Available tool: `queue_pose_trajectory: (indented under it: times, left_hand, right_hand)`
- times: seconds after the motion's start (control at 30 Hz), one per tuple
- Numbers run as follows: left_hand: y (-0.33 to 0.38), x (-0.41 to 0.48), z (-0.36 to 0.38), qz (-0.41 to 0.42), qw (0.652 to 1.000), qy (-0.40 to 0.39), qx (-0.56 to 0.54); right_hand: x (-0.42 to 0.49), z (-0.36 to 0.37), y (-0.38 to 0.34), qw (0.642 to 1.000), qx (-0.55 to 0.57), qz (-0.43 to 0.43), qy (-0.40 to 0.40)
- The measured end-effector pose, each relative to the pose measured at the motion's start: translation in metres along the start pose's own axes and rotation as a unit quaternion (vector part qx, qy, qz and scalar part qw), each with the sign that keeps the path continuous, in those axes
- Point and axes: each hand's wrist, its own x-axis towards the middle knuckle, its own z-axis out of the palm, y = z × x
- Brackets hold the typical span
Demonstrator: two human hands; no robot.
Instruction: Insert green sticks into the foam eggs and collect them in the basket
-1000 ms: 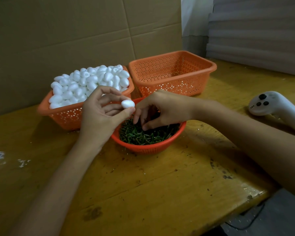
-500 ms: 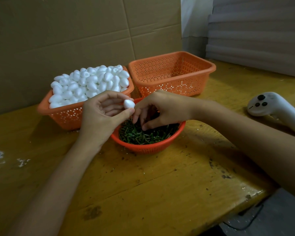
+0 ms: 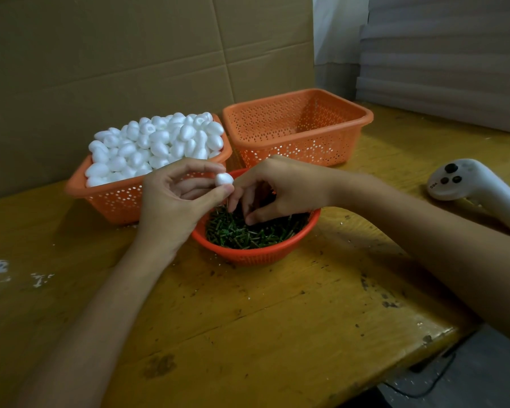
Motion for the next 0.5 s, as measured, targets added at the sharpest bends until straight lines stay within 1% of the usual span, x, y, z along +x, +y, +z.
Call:
queue_pose_trajectory:
  times: [0.5]
  left_hand:
    - [-0.0040, -0.0008, 0.0002, 0.001, 1.000, -0.004, -0.002]
  right_hand:
    - [0.0007, 0.0012, 0.0009, 1.000, -0.004, 0.004, 0.002]
